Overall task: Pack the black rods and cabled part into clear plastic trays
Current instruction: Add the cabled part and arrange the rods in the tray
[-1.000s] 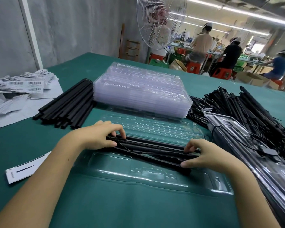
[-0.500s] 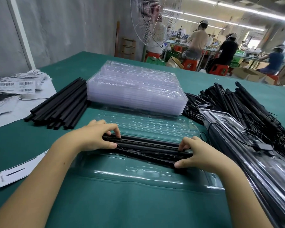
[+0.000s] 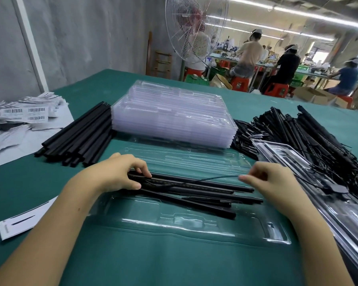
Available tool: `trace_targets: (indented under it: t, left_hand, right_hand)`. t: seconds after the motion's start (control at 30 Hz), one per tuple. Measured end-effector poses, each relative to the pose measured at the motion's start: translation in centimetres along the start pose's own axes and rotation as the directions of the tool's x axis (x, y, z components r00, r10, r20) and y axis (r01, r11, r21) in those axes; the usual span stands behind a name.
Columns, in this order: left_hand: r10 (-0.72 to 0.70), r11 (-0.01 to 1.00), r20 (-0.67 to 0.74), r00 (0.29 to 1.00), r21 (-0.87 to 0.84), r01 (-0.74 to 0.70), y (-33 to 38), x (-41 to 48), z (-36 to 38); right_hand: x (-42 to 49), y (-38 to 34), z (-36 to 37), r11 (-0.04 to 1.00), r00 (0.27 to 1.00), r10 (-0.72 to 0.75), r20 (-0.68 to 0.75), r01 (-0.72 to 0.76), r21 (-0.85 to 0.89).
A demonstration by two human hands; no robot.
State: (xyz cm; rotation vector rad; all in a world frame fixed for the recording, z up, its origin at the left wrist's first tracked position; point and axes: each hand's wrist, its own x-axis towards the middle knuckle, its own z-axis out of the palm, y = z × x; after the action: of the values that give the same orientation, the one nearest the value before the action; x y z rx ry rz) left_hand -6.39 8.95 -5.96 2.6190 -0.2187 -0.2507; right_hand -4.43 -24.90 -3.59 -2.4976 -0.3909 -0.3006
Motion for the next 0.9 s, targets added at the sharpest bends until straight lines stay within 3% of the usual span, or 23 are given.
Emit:
trace_targets:
  t: [0.1,0.17,0.2,0.27,0.3,0.37,0.53,0.7,0.9]
  left_hand:
    - [0.013,0.998,-0.042,0.999,0.065,-0.011,0.7,0.2,0.4]
    - [0.014,0.998,-0.044,0.999,0.058,-0.012,1.0,0.2,0.5]
    - [0.014,0.999,-0.038,0.999,0.048,-0.012,1.1,0.2,0.5]
    - [0.014,0.999,-0.021,1.000,0.039,-0.013,1.2,0.0,0.4]
    - [0.014,0.999,-0.012,1.000,0.045,-0.013,1.3,0.0,0.4]
    - [0.011,0.998,0.004,1.000,0.061,-0.011,1.4,-0.1,0.3]
    - [0.026,0.998,0.012,1.000,0.049,-0.027,1.5,-0.3,-0.2]
    - [0.096,0.992,0.093,0.991,0.072,-0.103,2.1,-0.4,0.1]
    - [0.137,0.988,0.127,0.982,0.058,-0.145,1.8,-0.1,0.2]
  right_hand:
    - [-0.4,-1.7,-0.2,0.985,0.952,-0.168,-0.257,0.171,-0.013]
    - [-0.3,-2.6,-0.4,0.978,0.937,-0.208,-0.282,0.198,-0.063]
    - [-0.1,-2.7,-0.6,0.984,0.961,-0.172,-0.216,0.160,-0.074]
    - [0.0,-2.1,-1.3,0.987,0.997,0.001,0.074,0.011,-0.162]
    - [-0.1,-1.6,-1.8,0.969,0.974,0.098,0.203,-0.047,-0.244]
    - [-0.5,-0.2,-2.6,0.937,0.925,0.211,0.317,-0.099,-0.336]
    - [-1.6,0.5,-4.2,0.964,0.857,0.250,0.451,-0.266,-0.030]
    - [-2.7,-0.1,-5.6,0.947,0.859,0.190,0.475,-0.289,0.143]
    - [-3.3,-0.9,-5.9,0.930,0.876,0.295,0.381,-0.355,0.098]
